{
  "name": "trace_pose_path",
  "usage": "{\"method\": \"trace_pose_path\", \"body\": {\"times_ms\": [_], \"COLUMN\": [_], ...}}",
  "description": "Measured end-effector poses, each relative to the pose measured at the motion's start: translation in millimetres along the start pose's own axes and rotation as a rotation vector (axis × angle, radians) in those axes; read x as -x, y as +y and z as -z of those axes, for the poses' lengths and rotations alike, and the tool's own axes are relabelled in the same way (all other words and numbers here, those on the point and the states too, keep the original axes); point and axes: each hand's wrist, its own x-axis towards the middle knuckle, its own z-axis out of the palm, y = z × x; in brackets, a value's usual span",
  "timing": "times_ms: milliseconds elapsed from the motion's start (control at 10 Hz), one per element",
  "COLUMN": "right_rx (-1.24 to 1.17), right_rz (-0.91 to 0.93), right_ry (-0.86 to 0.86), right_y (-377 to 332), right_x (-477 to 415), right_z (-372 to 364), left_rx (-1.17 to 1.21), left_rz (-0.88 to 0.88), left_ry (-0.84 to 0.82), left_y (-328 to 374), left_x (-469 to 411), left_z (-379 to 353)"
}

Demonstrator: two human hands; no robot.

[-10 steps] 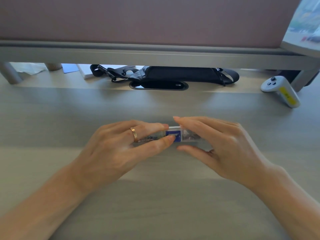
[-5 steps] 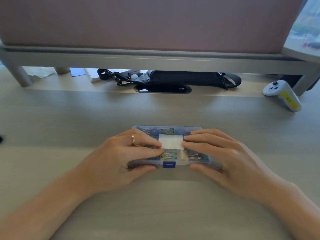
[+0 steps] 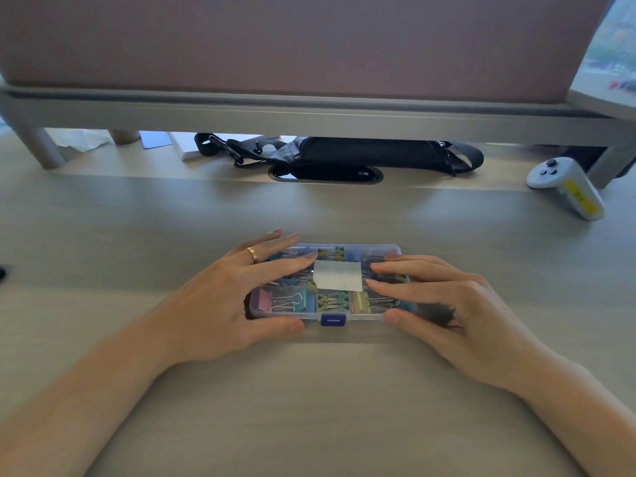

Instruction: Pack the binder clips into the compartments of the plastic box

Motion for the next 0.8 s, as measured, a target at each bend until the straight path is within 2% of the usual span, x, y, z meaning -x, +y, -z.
{"method": "trace_pose_path", "body": {"times_ms": [200, 300, 500, 700, 800], "right_rx": [0.03, 0.002, 0.204, 0.278, 0.228], "right_rz": [-0.01, -0.057, -0.171, -0.171, -0.143], "right_ry": [-0.017, -0.03, -0.244, -0.269, -0.245], "right_y": [1, -2, -10, -15, -16], "right_x": [2, 3, -1, -1, 2], "right_z": [-4, 0, -1, 2, -2], "left_rx": [-0.208, -0.203, -0.186, -0.225, -0.189], "left_rz": [-0.003, -0.004, -0.015, -0.022, -0.048], "left_ry": [-0.2, -0.207, -0.186, -0.191, -0.1], "left_y": [5, 6, 3, 1, 8], "left_x": [2, 2, 3, 2, 1], "left_z": [15, 17, 14, 16, 14]}}
